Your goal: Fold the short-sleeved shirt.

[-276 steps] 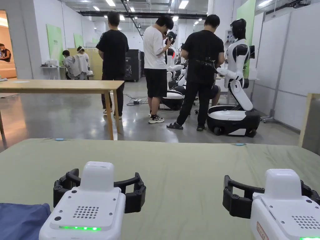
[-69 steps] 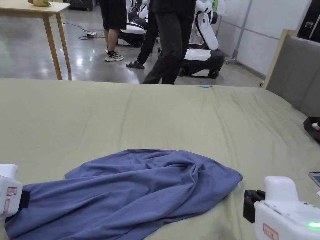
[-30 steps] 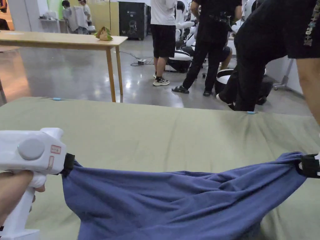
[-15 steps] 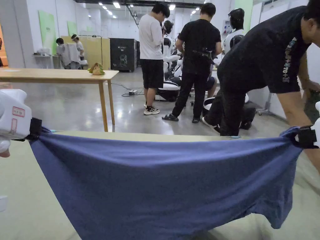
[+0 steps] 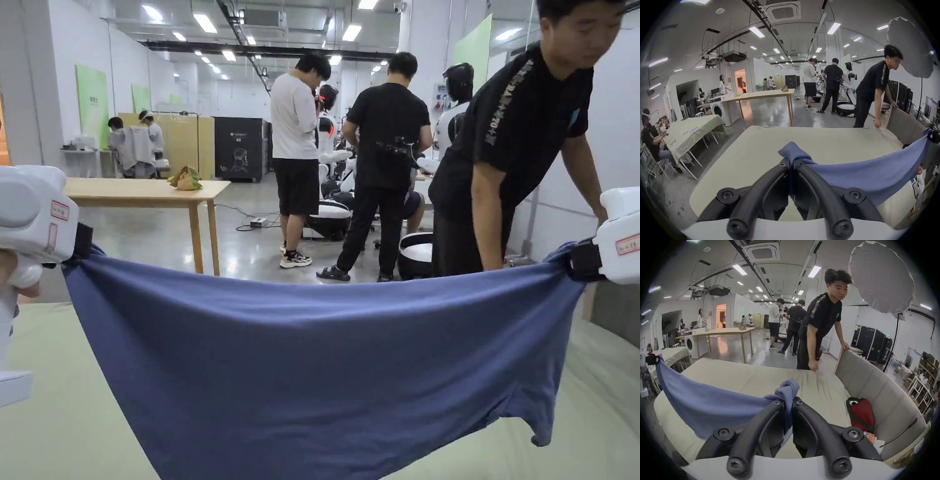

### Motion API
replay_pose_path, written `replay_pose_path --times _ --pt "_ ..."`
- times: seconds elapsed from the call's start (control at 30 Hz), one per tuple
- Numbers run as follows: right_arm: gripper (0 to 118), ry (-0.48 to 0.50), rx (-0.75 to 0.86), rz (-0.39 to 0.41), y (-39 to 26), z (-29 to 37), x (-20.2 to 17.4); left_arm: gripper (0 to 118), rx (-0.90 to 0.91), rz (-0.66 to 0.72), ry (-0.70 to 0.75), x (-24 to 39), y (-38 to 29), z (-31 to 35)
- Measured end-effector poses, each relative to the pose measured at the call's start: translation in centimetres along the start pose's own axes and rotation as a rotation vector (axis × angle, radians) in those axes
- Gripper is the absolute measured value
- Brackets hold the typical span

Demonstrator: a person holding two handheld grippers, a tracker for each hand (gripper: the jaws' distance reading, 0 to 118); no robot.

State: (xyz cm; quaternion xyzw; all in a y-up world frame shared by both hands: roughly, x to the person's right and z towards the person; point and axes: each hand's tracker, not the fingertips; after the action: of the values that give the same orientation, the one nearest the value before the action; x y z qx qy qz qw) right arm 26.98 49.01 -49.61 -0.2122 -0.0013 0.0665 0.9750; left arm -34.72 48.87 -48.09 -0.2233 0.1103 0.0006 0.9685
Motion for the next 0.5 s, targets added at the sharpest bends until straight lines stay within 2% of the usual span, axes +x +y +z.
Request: replay_pose_path --times 0.33,0.5 --pt "10 -0.036 0.006 -0.055 4.1 -9.0 -0.5 1 0.03 0.013 0.065 2.2 3.8 -7.7" --pt "10 -0.045 0.001 -0.043 4.5 -12.7 -1.1 1 0.026 0.008 0.087 3.0 3.8 -11.1"
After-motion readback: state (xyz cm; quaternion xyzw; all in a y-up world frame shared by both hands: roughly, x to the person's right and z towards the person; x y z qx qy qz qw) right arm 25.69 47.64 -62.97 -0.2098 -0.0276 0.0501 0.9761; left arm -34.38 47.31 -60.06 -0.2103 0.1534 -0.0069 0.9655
